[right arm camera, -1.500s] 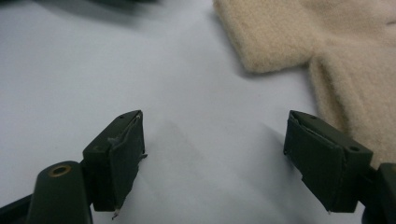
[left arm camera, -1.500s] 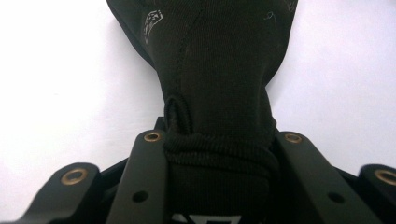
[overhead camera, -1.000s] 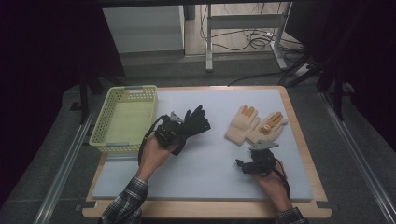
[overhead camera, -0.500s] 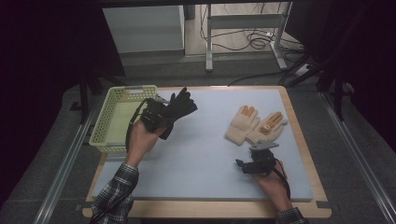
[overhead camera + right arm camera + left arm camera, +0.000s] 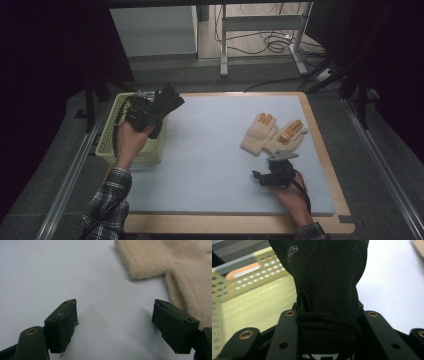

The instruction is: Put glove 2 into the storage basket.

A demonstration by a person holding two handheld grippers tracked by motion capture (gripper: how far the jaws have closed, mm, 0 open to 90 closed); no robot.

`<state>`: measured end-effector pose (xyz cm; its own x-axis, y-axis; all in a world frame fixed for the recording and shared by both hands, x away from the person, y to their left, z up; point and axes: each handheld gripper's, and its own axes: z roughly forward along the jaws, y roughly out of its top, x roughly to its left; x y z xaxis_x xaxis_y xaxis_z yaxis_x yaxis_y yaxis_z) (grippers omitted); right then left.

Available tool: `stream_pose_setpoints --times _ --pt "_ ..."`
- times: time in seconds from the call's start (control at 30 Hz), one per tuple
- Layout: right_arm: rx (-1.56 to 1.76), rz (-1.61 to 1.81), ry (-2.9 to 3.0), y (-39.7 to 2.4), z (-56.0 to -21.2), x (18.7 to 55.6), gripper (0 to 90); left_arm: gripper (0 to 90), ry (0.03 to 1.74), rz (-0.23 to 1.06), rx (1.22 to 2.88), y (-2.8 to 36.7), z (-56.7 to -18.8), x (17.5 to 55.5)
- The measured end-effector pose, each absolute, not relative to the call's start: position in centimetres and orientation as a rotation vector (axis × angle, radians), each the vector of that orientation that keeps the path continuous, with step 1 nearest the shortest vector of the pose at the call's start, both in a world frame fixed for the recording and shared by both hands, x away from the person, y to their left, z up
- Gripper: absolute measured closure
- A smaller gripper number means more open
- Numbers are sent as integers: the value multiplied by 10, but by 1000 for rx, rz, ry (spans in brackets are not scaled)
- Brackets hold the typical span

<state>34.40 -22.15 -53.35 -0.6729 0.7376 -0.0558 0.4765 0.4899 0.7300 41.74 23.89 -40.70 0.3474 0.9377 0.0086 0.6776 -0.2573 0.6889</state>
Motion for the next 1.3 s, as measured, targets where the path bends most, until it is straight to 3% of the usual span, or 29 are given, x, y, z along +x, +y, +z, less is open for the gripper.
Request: stream_pose_setpoints --times 0.6,1.17,1.3 --pt "1016 1001 2376 -221 -534 344 200 620 1684 588 1916 319 -454 435" --pt "1015 1001 2375 -221 -534 344 200 592 1857 458 1984 340 -490 465" --pt "1015 1001 2375 -221 -534 344 200 500 1895 432 2037 340 -496 472"
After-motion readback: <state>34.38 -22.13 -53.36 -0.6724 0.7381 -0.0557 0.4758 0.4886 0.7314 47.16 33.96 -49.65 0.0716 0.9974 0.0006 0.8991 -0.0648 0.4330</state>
